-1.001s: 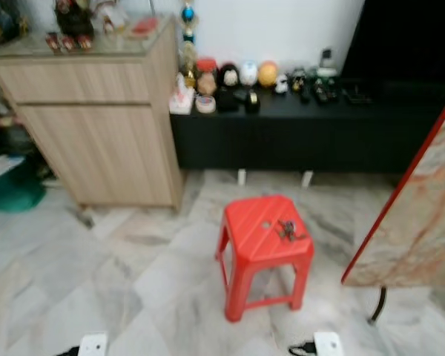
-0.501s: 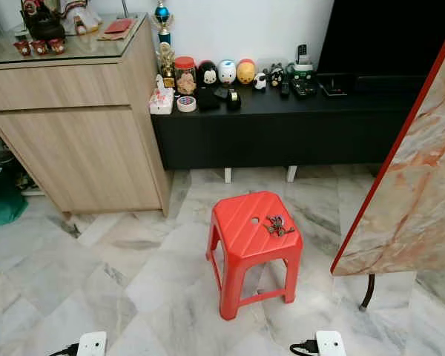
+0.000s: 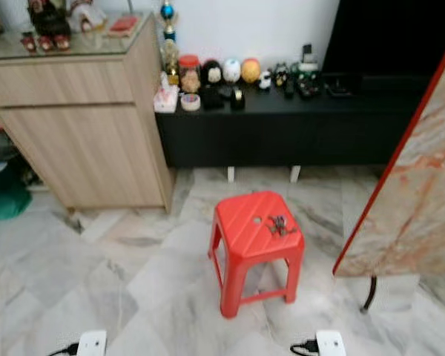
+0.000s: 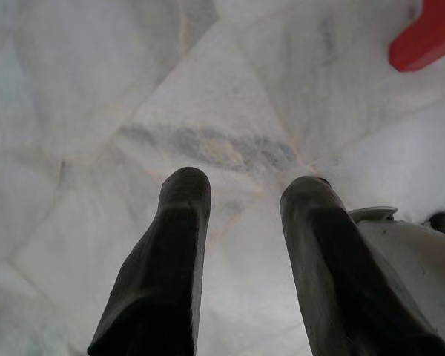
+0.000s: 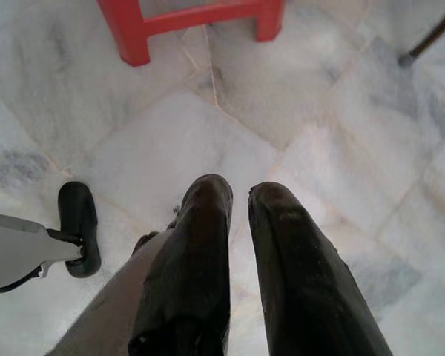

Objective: Hang keys on a hook

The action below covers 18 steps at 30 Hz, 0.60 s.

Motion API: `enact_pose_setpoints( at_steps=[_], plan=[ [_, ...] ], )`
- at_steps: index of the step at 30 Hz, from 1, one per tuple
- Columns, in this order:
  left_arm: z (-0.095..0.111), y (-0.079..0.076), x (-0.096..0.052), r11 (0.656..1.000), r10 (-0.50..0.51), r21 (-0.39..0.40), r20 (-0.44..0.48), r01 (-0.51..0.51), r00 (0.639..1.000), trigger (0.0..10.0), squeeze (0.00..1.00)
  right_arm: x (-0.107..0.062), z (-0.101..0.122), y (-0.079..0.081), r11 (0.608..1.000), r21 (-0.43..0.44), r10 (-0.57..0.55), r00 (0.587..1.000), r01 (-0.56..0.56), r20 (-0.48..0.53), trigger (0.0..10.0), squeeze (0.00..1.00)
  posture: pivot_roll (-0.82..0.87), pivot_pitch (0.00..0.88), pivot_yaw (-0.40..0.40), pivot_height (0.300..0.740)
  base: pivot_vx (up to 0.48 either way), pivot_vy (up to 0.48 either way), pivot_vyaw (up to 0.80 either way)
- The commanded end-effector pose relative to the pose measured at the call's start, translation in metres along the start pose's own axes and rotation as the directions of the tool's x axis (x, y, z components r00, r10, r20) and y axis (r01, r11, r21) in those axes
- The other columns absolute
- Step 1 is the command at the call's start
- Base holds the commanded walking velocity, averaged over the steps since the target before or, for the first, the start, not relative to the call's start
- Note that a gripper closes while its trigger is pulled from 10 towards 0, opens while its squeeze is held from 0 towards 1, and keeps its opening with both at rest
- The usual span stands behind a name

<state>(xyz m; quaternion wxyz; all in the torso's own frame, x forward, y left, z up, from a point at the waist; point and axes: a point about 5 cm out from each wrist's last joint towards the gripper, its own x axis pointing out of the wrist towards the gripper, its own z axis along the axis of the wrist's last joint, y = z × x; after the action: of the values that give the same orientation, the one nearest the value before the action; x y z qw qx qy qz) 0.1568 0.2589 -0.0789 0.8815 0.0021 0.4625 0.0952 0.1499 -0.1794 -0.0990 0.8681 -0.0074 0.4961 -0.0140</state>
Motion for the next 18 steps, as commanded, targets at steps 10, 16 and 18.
enact_pose_setpoints(
  at_steps=[10,16,18],
  plan=[
    [-0.0108,-0.0017,-0.0016,1.000,-0.001,0.008,-0.038,0.001,0.999,10.0,0.00,0.0010,0.0063,0.0028,1.000,0.019,0.002,1.000,-0.003,0.025,10.0,0.00,0.01,0.000,0.013,0.740,0.252,0.000,0.00],
    [-0.0112,-0.0028,-0.0015,1.000,-0.001,0.013,-0.039,0.002,0.999,10.0,0.00,0.0013,0.0072,0.0042,1.000,0.016,0.003,1.000,-0.003,0.024,10.0,0.00,0.02,0.000,0.013,0.740,0.252,0.000,0.00],
    [-0.0112,-0.0026,-0.0016,1.000,-0.001,0.015,-0.039,0.001,0.999,10.0,0.00,0.0016,0.0084,0.0052,1.000,0.016,0.004,1.000,-0.004,0.026,10.0,0.00,0.02,0.000,0.014,0.740,0.251,0.000,0.00]
  ],
)
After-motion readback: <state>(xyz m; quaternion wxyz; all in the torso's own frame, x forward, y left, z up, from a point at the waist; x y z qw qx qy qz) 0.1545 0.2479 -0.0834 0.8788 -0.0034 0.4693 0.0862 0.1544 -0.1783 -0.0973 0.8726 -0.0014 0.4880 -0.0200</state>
